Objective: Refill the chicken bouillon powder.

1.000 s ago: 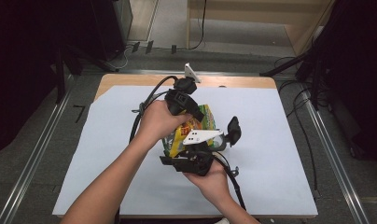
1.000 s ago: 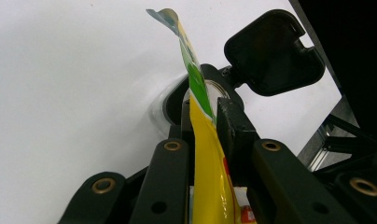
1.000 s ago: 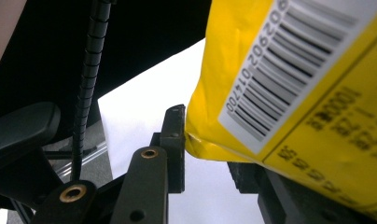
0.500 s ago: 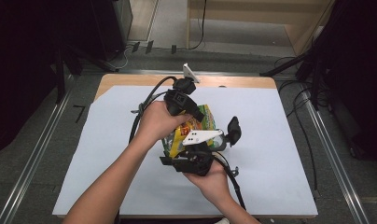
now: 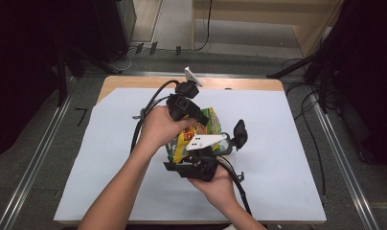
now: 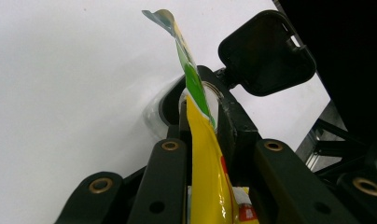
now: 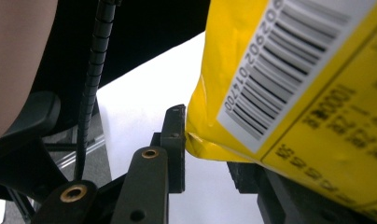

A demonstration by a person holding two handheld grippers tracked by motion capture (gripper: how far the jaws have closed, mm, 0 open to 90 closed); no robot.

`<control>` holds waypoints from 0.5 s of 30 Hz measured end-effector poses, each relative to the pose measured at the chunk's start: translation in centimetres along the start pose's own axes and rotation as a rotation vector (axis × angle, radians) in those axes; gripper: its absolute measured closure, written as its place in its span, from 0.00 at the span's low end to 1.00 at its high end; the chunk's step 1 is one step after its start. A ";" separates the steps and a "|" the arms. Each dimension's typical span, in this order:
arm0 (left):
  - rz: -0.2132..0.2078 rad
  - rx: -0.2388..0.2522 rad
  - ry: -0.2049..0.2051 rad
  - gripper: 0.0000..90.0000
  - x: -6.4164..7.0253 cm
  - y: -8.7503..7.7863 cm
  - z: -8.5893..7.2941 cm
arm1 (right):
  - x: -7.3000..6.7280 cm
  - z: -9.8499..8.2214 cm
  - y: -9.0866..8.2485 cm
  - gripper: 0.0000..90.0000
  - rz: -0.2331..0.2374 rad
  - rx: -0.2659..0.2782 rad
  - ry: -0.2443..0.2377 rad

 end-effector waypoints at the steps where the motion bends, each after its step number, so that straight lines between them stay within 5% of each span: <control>1: -0.006 0.005 -0.003 0.89 -0.1 0.0 -0.1 | 0.0 -0.1 0.0 0.80 -0.002 -0.005 0.000; 15: -0.026 0.021 -0.005 0.90 -0.5 -0.1 -0.4 | 0.0 -0.3 0.3 0.80 -0.010 -0.023 -0.013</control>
Point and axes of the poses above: each handheld gripper's, and its own axes: y roughly forward along the jaws, z roughly out of its top, x roughly to its right, the point moved 7 cm from there along y, roughly forward along the jaws, and after that the axes turned 7 degrees about x, right-handed, at the moved point
